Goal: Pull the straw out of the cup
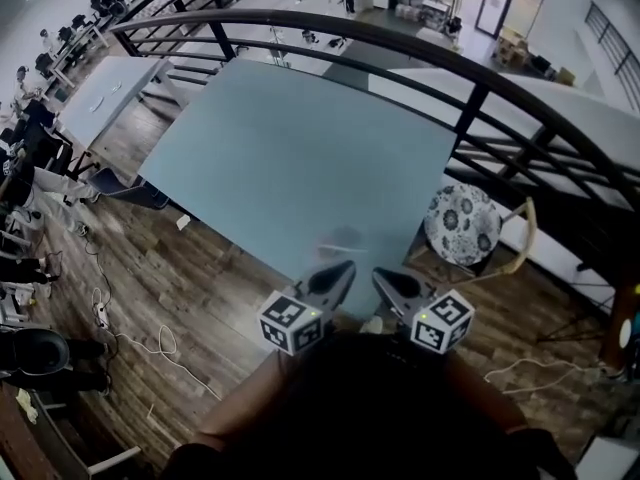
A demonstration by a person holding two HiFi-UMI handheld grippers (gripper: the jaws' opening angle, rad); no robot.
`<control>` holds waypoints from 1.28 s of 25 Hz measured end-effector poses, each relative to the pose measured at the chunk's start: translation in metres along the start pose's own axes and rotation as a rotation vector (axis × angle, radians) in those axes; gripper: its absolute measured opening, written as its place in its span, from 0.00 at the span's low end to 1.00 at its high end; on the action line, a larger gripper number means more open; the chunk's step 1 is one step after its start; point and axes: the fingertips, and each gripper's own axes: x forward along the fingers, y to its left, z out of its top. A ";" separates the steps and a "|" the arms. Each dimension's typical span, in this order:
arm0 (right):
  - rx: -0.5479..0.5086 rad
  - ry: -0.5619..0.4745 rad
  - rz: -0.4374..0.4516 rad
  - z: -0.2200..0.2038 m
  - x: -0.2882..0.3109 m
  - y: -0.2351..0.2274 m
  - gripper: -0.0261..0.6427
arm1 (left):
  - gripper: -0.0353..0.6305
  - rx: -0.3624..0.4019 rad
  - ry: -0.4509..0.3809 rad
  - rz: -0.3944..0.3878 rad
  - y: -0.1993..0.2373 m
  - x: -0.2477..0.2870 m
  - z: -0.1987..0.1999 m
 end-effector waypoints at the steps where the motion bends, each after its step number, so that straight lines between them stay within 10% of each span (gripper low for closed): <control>1: 0.007 0.000 -0.005 0.000 0.001 -0.004 0.06 | 0.07 -0.003 0.002 0.002 0.004 0.002 0.000; 32: 0.397 -0.208 -0.478 -0.026 0.067 -0.056 0.11 | 0.07 0.045 0.240 -0.336 0.106 0.019 0.014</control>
